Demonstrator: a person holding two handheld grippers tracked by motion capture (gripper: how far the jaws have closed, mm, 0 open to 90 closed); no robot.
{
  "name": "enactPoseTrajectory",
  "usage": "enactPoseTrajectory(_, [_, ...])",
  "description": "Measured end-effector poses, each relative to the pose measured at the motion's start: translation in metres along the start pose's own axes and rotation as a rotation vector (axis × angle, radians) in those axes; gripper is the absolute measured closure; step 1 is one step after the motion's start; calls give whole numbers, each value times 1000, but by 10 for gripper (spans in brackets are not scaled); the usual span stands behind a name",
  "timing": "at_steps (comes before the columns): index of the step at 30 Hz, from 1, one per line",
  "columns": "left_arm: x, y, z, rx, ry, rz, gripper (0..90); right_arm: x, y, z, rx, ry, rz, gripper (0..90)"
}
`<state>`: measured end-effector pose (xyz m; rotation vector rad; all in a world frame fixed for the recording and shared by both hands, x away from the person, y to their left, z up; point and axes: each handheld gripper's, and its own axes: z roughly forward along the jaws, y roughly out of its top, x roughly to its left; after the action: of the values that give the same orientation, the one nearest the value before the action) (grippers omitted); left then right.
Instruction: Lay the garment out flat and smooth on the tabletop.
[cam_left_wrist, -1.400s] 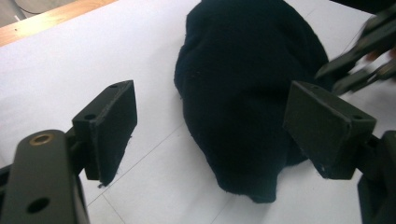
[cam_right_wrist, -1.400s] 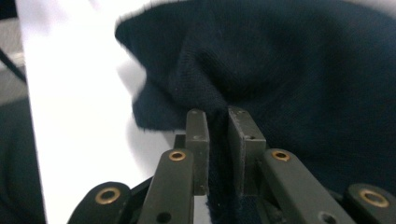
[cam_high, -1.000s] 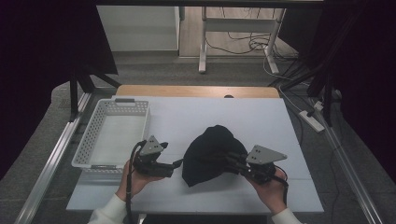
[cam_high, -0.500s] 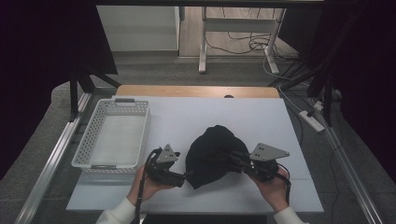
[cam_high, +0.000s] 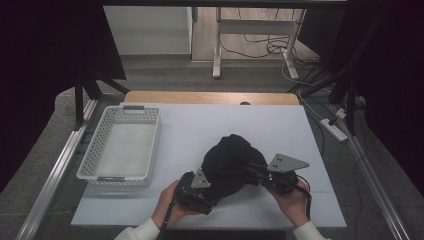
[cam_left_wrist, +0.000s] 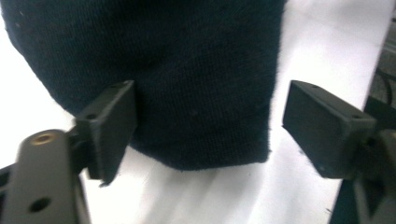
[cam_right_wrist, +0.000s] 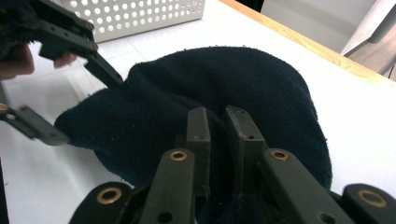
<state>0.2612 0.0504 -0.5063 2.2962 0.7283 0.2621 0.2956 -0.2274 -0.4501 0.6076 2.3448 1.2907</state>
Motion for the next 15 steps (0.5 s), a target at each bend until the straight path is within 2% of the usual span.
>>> enactPoseTrajectory(3, [2,-1,4,5,11,2,346,1,-1,1,3,1,1,795])
enactPoseTrajectory(7, [4,-2,-1,-17,-1,14,666,0,-1,1,9,-4,-2,795])
enactPoseTrajectory(8, [6,-2,-3,-26,-5,14,723,0,-1,0,9,-3,-1,795])
enactPoseTrajectory(10, [9,-1,-7,-42,-24,12,778,-1,-2,0,3,-1,5,795])
enactPoseTrajectory(15, [13,-1,-20,-81,-37,8,804,-1,-1,-3,-4,-5,2,795])
